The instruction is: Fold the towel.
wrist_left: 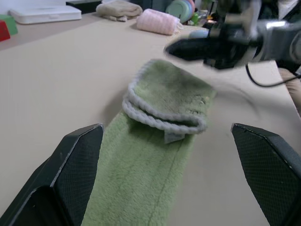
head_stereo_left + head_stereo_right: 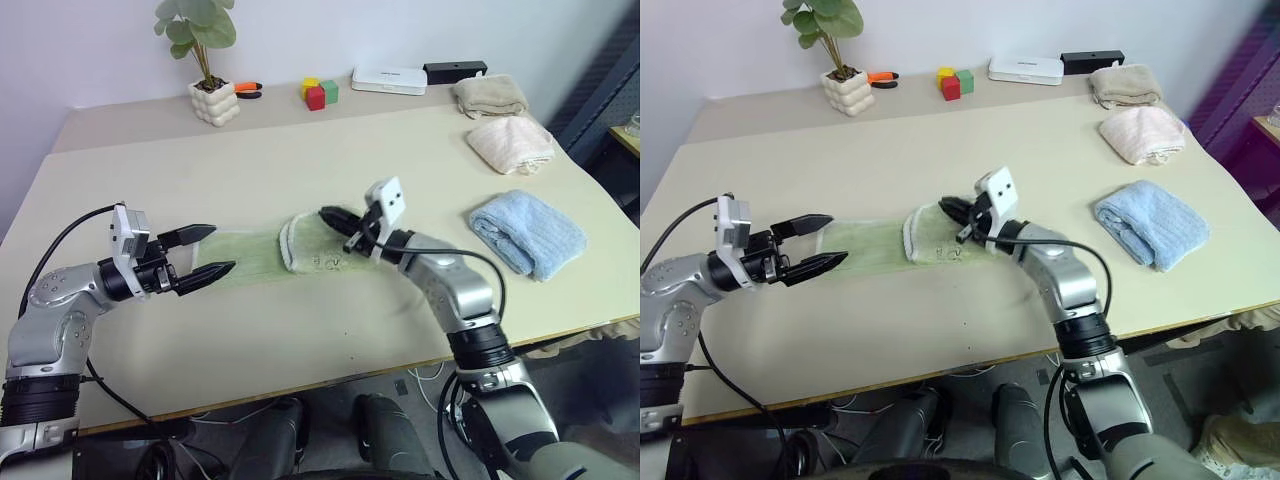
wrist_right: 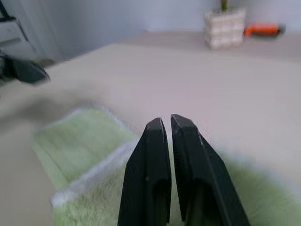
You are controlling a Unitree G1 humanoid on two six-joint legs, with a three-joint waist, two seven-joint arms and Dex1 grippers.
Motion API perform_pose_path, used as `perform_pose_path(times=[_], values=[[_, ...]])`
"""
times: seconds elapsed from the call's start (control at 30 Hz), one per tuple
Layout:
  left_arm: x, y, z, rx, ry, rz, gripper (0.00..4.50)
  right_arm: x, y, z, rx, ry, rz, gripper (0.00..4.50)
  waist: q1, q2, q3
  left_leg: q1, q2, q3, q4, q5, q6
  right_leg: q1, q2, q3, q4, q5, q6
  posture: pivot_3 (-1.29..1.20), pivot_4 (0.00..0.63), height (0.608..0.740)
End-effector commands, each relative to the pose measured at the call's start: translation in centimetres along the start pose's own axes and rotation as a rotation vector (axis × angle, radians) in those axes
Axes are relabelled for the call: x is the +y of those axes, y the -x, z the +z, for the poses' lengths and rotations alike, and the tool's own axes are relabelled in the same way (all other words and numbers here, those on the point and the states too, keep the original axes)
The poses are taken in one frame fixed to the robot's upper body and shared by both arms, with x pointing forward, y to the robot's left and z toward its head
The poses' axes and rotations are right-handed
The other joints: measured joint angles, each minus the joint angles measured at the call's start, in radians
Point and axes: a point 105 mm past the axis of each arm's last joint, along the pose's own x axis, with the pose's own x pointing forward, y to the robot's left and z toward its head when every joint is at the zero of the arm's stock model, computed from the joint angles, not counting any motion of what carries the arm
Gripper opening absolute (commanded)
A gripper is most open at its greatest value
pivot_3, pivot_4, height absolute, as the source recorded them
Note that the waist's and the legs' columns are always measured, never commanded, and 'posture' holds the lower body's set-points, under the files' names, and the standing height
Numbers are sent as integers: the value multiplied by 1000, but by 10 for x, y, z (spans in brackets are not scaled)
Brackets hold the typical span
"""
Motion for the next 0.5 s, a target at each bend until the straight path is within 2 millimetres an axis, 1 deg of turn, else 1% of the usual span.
perform_pose_path(times=[0.03, 0.07, 0.1, 0.13, 0.27, 0.33, 0.43, 0.47, 0.5], values=[[-4, 2, 9, -29, -18, 2, 4500, -3, -5, -24, 96, 135, -55, 59, 2, 0, 0, 0, 0, 0, 0, 0, 0, -1, 0, 0, 0, 0, 0, 0, 150, 740], [-5, 2, 9, -29, -16, 2, 4500, -2, -5, -36, 144, 173, -61, 59, 2, 0, 0, 0, 0, 0, 0, 0, 0, -3, 0, 0, 0, 0, 0, 0, 150, 740], [-6, 1, 8, -29, -13, 2, 4500, -1, -5, -45, 174, 176, -67, 59, 3, 0, 0, 0, 0, 0, 0, 0, 0, -3, 0, 0, 0, 0, 0, 0, 150, 740], [-6, 1, 8, -28, -11, 2, 4500, 1, -6, -47, 177, 169, -68, 59, 2, 0, 0, 0, 0, 0, 0, 0, -1, -3, 0, 0, 0, 0, 0, 0, 150, 740], [-7, 0, 4, -22, 1, 8, 4500, 9, -7, -43, 156, 186, -36, 59, 1, -1, -1, 2, 0, 0, 0, 0, -1, -2, 1, 0, 1, 0, 0, 0, 150, 740], [-8, 0, 1, -18, 23, 20, 4500, 13, -6, -39, 136, 141, 2, 59, 1, -1, -1, 2, 0, 0, 0, 0, -1, -2, 1, 0, 1, 0, 0, 0, 150, 740], [-11, 0, -3, -7, 82, 48, 4500, 13, -5, -23, 66, 94, 30, 813, 1, -1, -1, 2, 0, 0, 0, 0, -1, -1, 1, 0, 1, 0, 0, 0, 150, 740], [-11, 0, -4, -4, 97, 57, 4500, 13, -5, -19, 53, 92, 33, 1437, 1, -1, -1, 2, 0, 0, 0, 0, -1, 0, 1, 0, 1, 0, 0, 0, 150, 740], [-12, 1, -5, -6, 130, 68, 4500, 12, -5, -11, 22, 100, 36, 1756, 1, -1, -1, 2, 0, 0, 0, 0, -1, 0, 1, 0, 1, 0, 0, 0, 150, 740]])
